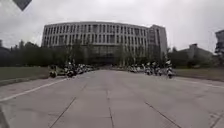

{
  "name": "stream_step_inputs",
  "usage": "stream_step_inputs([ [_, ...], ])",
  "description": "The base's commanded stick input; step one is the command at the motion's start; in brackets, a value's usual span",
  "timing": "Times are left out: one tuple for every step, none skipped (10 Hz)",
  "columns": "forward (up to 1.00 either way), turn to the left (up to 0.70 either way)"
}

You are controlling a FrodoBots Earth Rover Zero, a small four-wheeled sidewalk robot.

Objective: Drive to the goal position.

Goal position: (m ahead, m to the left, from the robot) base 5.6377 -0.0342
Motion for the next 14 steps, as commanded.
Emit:
stream_step_inputs([
  [0.0,0.0],
  [0.0,0.0],
  [0.0,0.0],
  [0.0,0.0],
  [0.41,0.0],
  [0.83,0.0],
  [1.0,0.05],
  [1.0,0.12],
  [1.0,0.14],
  [1.0,0.17],
  [1.0,0.0],
  [1.0,0.0],
  [1.0,0.0],
  [1.0,0.0],
])
